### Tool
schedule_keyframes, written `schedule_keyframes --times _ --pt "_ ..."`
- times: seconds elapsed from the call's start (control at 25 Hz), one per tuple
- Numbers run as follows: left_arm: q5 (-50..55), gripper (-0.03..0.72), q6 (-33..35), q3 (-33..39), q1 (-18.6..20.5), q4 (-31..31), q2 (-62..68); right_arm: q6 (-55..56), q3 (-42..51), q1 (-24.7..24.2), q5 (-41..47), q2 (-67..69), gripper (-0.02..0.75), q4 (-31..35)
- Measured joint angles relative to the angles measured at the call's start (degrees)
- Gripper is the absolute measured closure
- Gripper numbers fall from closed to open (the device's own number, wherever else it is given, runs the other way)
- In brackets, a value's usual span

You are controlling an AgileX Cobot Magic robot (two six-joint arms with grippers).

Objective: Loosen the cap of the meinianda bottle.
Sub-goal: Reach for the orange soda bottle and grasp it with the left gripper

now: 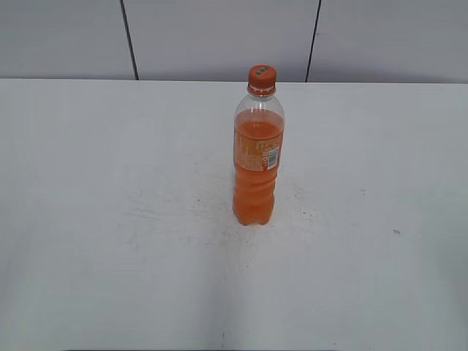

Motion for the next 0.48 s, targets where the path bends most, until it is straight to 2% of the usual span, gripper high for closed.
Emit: schedule_keyframes --times 0.48 --pt "-1.89 0.218 0.0 -0.89 0.0 -0.05 0.31 0.0 0.0 0.0 0.0 0.0 0.278 0.0"
